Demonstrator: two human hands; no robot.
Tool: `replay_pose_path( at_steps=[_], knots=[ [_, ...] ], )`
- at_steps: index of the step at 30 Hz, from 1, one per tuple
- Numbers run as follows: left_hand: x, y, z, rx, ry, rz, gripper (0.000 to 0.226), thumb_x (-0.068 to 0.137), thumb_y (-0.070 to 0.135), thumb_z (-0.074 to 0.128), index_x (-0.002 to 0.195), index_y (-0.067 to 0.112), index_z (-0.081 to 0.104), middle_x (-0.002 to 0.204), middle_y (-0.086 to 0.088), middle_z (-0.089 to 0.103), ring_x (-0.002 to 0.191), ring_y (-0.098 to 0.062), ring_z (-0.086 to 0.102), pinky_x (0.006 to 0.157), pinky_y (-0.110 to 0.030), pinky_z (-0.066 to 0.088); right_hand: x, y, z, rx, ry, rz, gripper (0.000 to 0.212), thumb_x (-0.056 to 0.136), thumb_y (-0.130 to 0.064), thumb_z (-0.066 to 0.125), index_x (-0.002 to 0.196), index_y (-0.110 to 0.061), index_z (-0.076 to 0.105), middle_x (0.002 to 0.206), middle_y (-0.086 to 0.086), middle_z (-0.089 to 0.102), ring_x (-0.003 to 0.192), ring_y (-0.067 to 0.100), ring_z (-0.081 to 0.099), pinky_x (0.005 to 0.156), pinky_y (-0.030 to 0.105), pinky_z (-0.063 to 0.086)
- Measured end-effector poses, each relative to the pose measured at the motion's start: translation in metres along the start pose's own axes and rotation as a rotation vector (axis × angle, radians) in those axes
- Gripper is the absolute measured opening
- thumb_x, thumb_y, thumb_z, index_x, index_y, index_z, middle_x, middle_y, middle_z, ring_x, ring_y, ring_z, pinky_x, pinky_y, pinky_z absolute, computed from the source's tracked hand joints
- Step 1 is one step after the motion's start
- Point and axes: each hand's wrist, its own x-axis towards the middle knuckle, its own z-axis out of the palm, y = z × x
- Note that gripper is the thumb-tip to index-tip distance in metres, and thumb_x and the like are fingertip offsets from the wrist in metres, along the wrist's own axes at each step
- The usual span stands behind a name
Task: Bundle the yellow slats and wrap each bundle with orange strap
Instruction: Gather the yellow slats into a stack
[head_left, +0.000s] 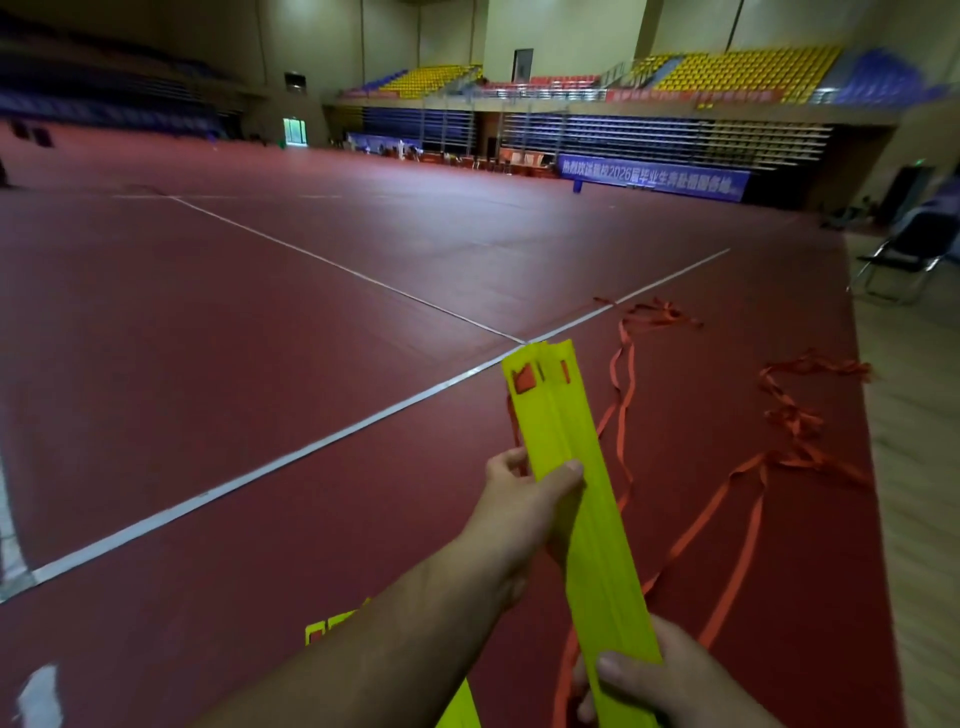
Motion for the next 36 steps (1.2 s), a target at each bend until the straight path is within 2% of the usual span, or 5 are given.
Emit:
replay_pose_path(
  at_steps=[6,19,23,29,36],
  knots=[
    [-0.023,0.004,-0.001,0.06,-0.243,0.032,0.034,0.091,0.033,0.07,0.115,0.009,0.065,0.095,-0.004,0.076,0.077,-0.013,0.071,0.062,-0.025,0.056,-0.009,-0.013,0.013,0.117,-0.137,-0.044,0.065,0.077,-0.036,0.08,0.12,0.009,0.06,0.107,0.041,0.063,0.094,0.041,0.068,0.081,0.041,0.054],
    [-0.016,0.024,0.004,0.39,0.261,0.539,0.042,0.094,0.029,0.062,0.131,0.018,0.046,0.129,-0.004,0.049,0.117,-0.022,0.052,0.103,-0.038,0.044,-0.028,-0.007,0.01,0.547,-0.048,-0.042,0.084,0.036,-0.012,0.096,0.109,0.014,0.065,0.102,0.05,0.057,0.076,0.056,0.064,0.062,0.05,0.057],
    [-0.004,0.057,-0.01,0.78,0.16,0.855,0.04,0.088,0.03,0.074,0.124,0.021,0.057,0.124,0.003,0.044,0.116,-0.014,0.048,0.102,-0.029,0.042,-0.028,-0.009,0.004,0.539,-0.106,-0.062,0.083,0.043,-0.011,0.094,0.116,0.012,0.063,0.106,0.05,0.055,0.083,0.058,0.063,0.069,0.052,0.055],
    [-0.006,0.081,-0.008,0.792,0.046,0.769,0.014,0.094,0.027,0.066,0.089,0.022,0.054,0.089,0.005,0.061,0.08,-0.011,0.057,0.066,-0.019,0.041,-0.013,-0.003,0.003,0.507,-0.105,-0.242,0.053,0.098,-0.01,0.055,0.143,0.008,0.035,0.124,0.033,0.06,0.112,0.045,0.062,0.096,0.048,0.049],
    [-0.016,0.099,-0.013,0.89,0.223,0.876,0.024,0.098,0.024,0.055,0.077,0.02,0.043,0.075,-0.005,0.066,0.069,-0.023,0.058,0.063,-0.039,0.038,-0.004,0.001,0.006,0.058,0.325,-0.085,0.105,0.016,-0.054,0.097,0.106,-0.005,0.071,0.09,0.018,0.075,0.077,0.027,0.073,0.064,0.029,0.055]
  ],
)
